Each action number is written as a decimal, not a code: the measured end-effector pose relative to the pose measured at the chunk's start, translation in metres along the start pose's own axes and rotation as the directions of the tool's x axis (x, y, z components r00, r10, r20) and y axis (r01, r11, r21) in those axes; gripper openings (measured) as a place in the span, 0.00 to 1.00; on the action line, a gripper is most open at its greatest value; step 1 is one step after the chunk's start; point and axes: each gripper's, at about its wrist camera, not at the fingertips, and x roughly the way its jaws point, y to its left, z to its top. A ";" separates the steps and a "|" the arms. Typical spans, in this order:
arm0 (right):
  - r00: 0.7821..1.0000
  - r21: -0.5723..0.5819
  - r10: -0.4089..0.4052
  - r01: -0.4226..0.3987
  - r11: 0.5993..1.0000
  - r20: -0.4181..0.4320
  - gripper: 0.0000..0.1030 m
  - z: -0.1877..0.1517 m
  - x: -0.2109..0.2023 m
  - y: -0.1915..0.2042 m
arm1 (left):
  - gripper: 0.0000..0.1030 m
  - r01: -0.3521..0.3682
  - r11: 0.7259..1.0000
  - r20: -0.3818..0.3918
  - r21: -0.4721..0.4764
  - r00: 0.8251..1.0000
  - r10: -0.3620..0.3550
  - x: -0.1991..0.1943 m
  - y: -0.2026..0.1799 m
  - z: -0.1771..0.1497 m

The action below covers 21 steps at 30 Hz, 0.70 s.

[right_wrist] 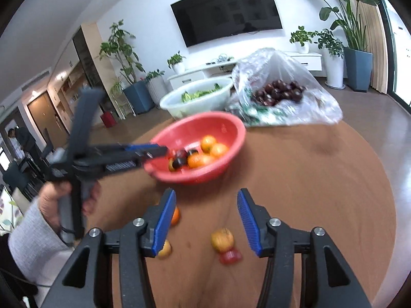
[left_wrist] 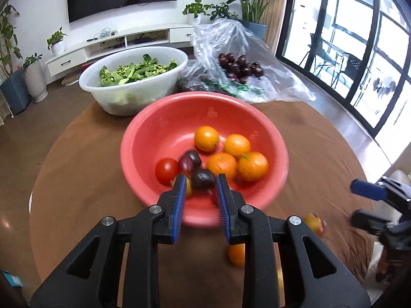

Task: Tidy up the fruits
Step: 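Move both open tools back to the remaining fruit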

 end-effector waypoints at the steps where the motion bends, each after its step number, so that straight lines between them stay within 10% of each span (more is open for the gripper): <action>1: 1.000 -0.010 -0.013 0.012 1.000 -0.016 0.52 -0.008 0.001 0.000 | 0.22 0.004 1.000 0.006 0.004 1.000 -0.004 -0.006 -0.004 -0.006; 21: 0.981 -0.127 -0.131 0.113 0.985 -0.142 0.50 -0.045 0.030 0.007 | 0.24 0.076 0.996 -0.088 0.043 0.993 -0.072 -0.005 -0.047 -0.069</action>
